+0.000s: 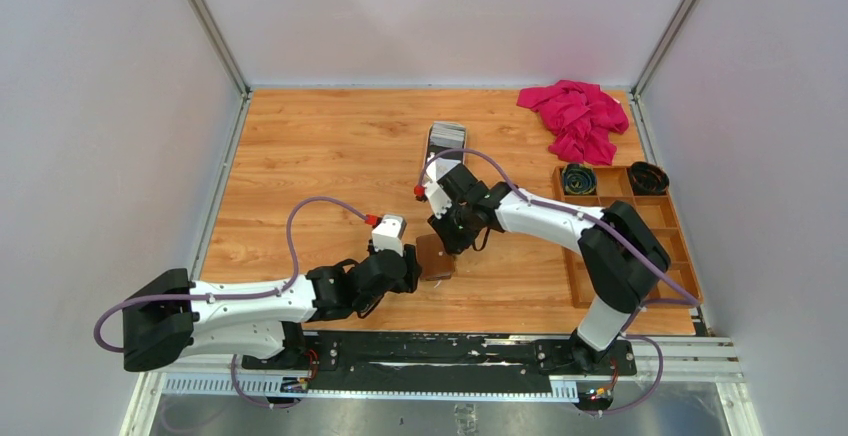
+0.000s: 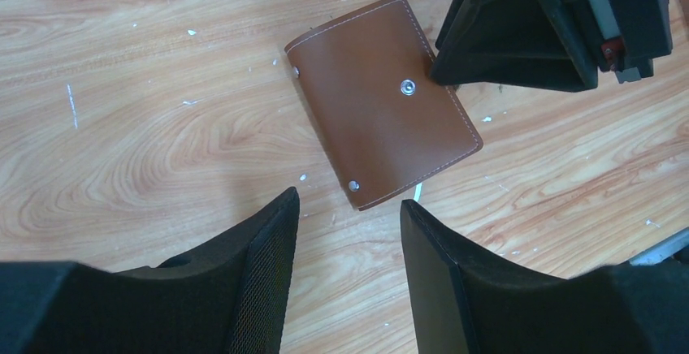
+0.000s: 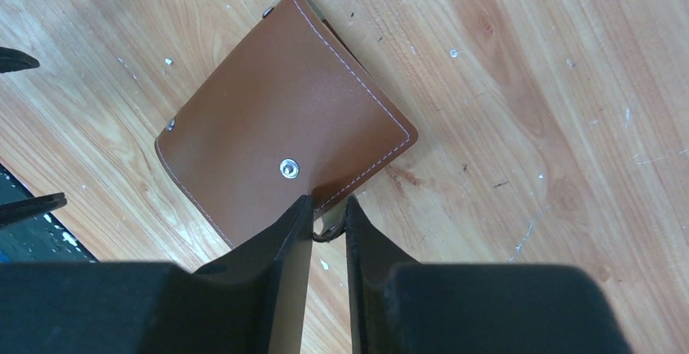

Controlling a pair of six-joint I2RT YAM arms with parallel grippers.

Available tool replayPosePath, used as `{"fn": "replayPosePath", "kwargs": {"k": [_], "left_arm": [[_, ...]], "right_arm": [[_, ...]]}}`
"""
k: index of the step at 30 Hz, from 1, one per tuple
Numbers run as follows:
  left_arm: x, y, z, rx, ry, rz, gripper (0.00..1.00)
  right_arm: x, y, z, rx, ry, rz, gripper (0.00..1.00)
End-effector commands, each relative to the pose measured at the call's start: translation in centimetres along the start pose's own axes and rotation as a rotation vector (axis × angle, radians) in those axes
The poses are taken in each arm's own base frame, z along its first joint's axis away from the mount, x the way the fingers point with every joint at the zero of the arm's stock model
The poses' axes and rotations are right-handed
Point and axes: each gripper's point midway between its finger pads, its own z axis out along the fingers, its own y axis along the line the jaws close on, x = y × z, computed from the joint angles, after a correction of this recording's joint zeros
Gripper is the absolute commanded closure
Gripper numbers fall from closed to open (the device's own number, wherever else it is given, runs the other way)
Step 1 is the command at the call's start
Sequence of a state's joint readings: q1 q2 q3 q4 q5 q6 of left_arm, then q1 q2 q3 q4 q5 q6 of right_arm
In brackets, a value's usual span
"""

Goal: Put the credit cards into the card holder
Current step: Open the card holder at the center of the board.

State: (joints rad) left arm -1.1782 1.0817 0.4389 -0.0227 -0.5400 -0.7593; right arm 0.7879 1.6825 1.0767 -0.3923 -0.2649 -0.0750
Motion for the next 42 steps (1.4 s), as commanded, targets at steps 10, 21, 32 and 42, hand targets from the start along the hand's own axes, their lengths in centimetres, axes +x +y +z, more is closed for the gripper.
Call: {"fn": "replayPosePath", "kwargs": {"k": [10,21,32,42], "left_arm": [[-0.4,-1.3,0.3,0.064,-0.021,-0.048,0.16],[-0.4,-2.9,1.1,0.098,0.014,0.027,0.0],[-2.2,-4.2,1.5,0.141,-0.004,-0.034,0.0],[-0.6,-1.7,2.9,0.042,0.028,-0.063,0.17]], "right_arm": [[-1.4,2.1,-2.9,-0.119,-0.07,-0.028,1.0],[-2.7,3.9,-4.8,-0.306,-0.161,0.057,1.0],[-2.8,4.1,-5.0,-0.332,-0.165,0.065,1.0],[-2.7,3.7,-5.0,-0.321,-0.167,0.065,1.0]]}}
